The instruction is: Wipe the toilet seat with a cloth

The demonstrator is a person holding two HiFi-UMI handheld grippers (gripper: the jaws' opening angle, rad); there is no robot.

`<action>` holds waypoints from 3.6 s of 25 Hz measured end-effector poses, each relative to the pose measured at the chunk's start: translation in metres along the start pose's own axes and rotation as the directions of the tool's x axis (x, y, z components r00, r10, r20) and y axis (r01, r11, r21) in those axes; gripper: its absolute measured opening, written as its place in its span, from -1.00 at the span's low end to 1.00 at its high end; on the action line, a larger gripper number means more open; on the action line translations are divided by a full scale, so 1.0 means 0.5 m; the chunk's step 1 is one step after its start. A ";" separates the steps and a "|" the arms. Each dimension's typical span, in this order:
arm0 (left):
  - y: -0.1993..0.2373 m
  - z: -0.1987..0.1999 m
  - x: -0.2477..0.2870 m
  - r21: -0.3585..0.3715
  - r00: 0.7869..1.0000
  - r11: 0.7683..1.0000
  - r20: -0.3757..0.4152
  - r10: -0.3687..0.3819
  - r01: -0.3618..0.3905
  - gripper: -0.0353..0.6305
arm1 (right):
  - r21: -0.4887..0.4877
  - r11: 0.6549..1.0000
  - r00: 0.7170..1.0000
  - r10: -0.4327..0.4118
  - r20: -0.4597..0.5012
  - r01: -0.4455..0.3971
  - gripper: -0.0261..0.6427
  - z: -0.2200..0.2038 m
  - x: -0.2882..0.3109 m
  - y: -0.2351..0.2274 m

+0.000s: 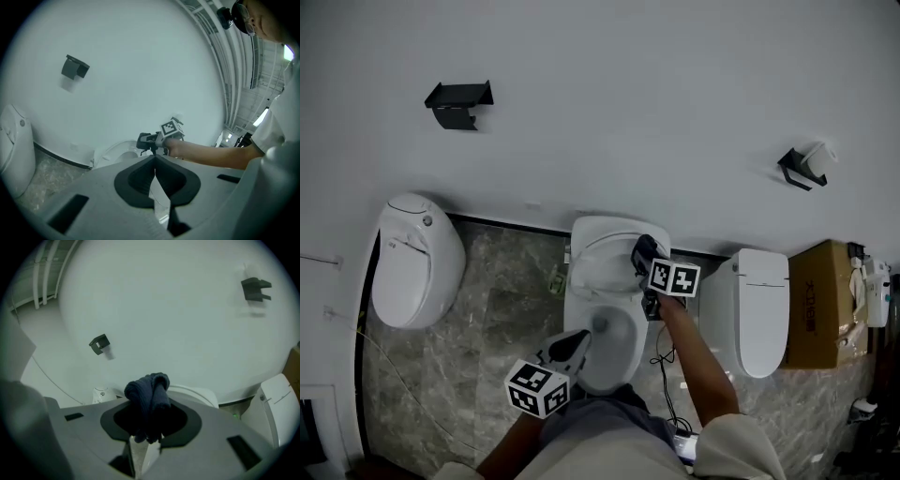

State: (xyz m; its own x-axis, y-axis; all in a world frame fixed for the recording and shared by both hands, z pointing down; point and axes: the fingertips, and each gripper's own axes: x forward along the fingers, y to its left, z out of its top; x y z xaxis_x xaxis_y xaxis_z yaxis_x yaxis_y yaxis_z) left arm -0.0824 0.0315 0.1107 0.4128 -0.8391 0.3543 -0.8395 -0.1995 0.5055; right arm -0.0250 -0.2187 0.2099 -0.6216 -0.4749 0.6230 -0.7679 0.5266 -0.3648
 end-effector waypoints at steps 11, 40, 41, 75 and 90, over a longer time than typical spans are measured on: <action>0.018 0.051 0.090 0.207 0.999 0.978 -0.037 -0.007 0.014 -0.86 | 0.034 0.995 0.993 0.091 0.081 -0.094 -0.61 -0.022 -0.162 0.038; 0.265 0.035 0.584 0.792 0.915 0.594 -0.332 0.227 0.140 -0.55 | 0.279 0.959 0.997 -0.064 0.043 0.049 -0.61 -0.290 -0.384 -0.024; 0.271 0.029 0.592 0.792 0.910 0.590 -0.347 0.226 0.155 -0.55 | 0.291 0.955 0.997 -0.071 0.038 0.057 -0.61 -0.303 -0.389 -0.020; 0.165 -0.070 0.472 0.795 0.891 0.594 -0.352 0.286 0.123 -0.56 | 0.229 0.970 0.997 0.081 -0.019 -0.075 -0.61 -0.462 -0.488 -0.026; 0.075 -0.213 0.328 0.781 0.887 0.602 -0.386 0.252 0.169 -0.54 | 0.256 0.955 0.986 0.163 -0.032 -0.149 -0.61 -0.526 -0.528 -0.061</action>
State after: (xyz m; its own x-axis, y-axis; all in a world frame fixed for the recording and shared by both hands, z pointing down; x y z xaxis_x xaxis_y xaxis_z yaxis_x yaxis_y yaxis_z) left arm -0.0082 -0.0597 0.2717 0.2916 -0.5992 0.7456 -0.7110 -0.6572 -0.2500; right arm 0.2032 0.0761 0.2384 -0.7331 -0.3600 0.5770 -0.6801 0.3936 -0.6185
